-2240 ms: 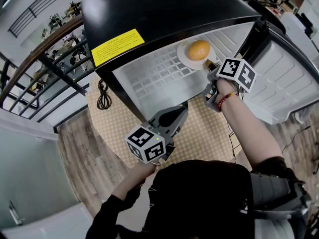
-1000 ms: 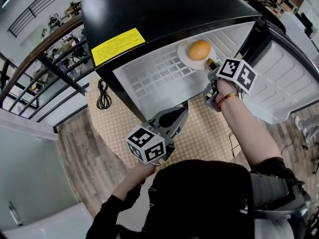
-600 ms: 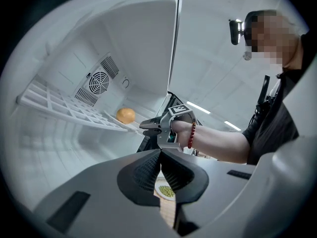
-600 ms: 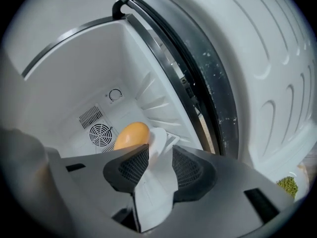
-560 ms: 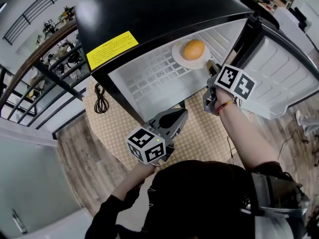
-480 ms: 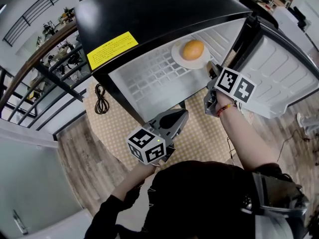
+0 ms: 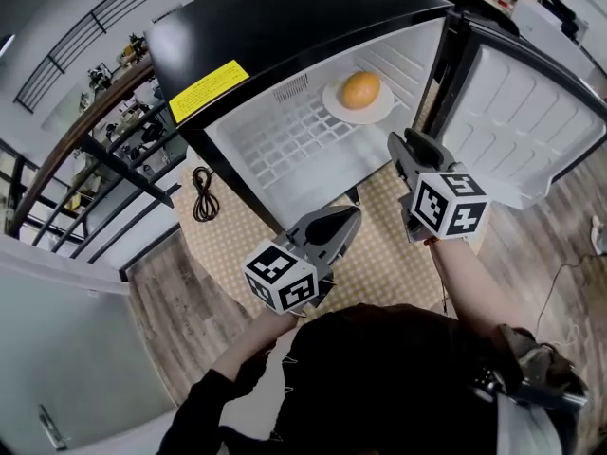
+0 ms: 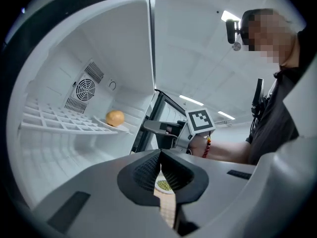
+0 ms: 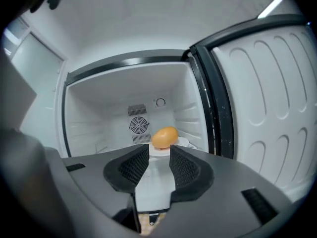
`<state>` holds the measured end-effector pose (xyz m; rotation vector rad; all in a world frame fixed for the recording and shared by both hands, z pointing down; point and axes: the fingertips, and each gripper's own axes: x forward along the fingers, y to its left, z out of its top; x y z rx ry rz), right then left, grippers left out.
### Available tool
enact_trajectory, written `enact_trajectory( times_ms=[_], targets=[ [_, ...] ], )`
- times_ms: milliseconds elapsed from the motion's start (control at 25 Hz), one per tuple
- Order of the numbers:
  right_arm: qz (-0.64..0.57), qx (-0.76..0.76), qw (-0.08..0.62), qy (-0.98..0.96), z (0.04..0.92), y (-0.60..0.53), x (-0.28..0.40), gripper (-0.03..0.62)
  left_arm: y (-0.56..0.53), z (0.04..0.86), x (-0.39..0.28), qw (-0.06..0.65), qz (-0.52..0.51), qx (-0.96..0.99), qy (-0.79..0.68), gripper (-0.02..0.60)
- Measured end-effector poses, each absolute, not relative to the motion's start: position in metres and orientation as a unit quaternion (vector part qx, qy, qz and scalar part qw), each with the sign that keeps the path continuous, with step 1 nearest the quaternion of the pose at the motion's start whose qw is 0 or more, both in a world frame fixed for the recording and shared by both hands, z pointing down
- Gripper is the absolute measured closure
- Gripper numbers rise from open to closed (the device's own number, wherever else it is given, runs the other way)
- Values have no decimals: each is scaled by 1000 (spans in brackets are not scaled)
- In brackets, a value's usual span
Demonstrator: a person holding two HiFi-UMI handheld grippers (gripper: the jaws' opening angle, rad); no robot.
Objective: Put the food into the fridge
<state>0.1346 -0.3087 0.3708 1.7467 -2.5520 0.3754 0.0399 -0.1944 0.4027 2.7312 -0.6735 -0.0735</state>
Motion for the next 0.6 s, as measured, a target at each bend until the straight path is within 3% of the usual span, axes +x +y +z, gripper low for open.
enact_trajectory(
  times_ms=[120,280,600],
  targets=[
    [94,543,14,-834,360,-283,136,468,-185,399,48,159,-22,957,-242,569],
    [111,527,-4,-842,355,-247,155,543,-168,383,72,152,-28,956,-248,569],
    [174,496,1,-851,378,-174,214,566,-102,370,140,150,-32,954,-258,569]
  ],
)
